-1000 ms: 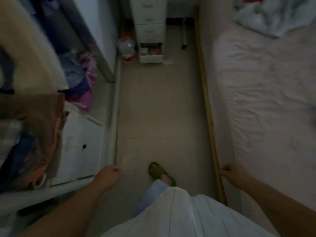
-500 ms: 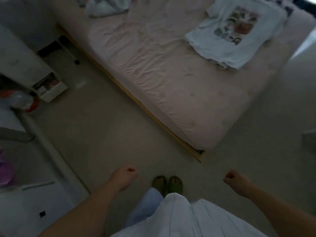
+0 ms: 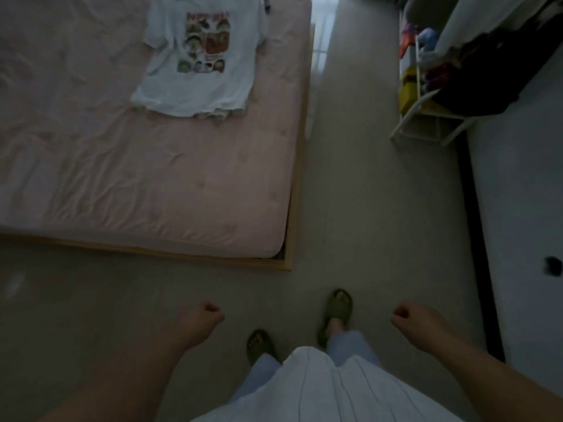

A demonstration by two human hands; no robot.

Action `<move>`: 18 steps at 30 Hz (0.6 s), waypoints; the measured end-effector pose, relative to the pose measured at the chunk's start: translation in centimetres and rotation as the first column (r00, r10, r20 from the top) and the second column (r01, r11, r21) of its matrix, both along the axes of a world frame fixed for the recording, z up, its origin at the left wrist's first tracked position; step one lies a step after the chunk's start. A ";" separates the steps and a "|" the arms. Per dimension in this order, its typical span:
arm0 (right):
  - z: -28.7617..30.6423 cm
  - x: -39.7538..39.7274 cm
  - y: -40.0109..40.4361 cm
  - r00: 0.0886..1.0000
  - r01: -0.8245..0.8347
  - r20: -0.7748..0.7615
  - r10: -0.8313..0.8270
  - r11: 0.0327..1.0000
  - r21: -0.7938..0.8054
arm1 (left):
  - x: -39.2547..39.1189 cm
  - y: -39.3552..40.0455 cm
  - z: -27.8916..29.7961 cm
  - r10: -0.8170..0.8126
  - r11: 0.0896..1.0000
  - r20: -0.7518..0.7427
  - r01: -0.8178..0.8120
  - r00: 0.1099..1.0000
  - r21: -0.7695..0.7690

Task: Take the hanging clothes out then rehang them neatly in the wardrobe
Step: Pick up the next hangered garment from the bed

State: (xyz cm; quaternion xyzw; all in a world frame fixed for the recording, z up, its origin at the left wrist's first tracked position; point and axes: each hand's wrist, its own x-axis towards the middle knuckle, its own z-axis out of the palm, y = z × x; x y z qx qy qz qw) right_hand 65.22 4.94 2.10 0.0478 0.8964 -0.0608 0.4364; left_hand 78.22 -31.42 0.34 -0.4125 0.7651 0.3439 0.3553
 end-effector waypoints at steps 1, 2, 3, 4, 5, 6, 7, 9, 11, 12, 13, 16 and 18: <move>0.0 -1.1 1.0 1.000 -0.012 -0.010 0.013 1.000 0.008 | -1.7 1.3 0.1 -0.062 0.998 0.000 0.062 0.998 -0.014; 0.1 -2.4 2.0 1.000 -0.026 -0.014 0.026 1.000 0.018 | -3.3 2.5 -0.1 -0.084 0.996 -0.011 0.083 0.996 -0.028; -0.1 -3.8 3.0 0.999 -0.027 -0.018 0.028 0.999 0.023 | -5.0 3.6 -0.3 -0.074 0.997 -0.022 0.073 0.997 -0.030; -0.5 -5.4 4.0 0.999 -0.022 -0.024 0.022 1.000 0.017 | -6.7 4.8 -0.2 -0.057 0.998 -0.028 0.056 0.998 -0.028; -0.8 -7.1 4.9 0.999 -0.018 -0.028 0.018 1.000 0.000 | -8.4 6.0 -0.2 -0.032 0.999 -0.040 0.031 0.999 -0.025; -1.0 -8.7 5.9 1.000 -0.016 -0.024 0.015 1.000 -0.018 | -9.9 7.3 -0.2 0.008 1.000 -0.061 -0.009 0.998 -0.020; -1.2 -10.4 6.7 1.000 -0.013 -0.025 0.012 0.999 -0.041 | -11.3 8.5 0.1 0.057 0.998 -0.079 -0.058 0.995 -0.009; -1.2 -14.2 8.1 0.999 -0.037 -0.013 0.037 0.998 -0.046 | -14.2 10.5 0.8 0.084 0.996 -0.104 -0.084 0.991 0.006; -0.4 -17.7 9.5 0.997 -0.082 0.000 0.082 0.997 -0.016 | -16.8 12.0 1.1 0.086 0.996 -0.115 -0.087 0.990 0.001; -0.1 -19.6 9.9 0.997 -0.082 -0.007 0.082 0.996 -0.015 | -18.1 12.5 1.4 0.100 0.995 -0.130 -0.100 0.986 0.009; 0.0 -21.4 10.4 0.997 -0.072 -0.015 0.072 0.997 -0.023 | -19.3 12.9 1.6 0.127 0.992 -0.141 -0.126 0.982 0.014; -0.4 -25.8 10.6 0.999 -0.051 -0.005 0.051 0.997 -0.052 | -22.7 13.4 2.1 0.186 0.982 -0.149 -0.187 0.971 0.005; -0.7 -28.6 10.1 0.998 -0.060 -0.011 0.059 0.996 -0.063 | -24.8 13.3 2.0 0.199 0.980 -0.133 -0.199 0.971 0.009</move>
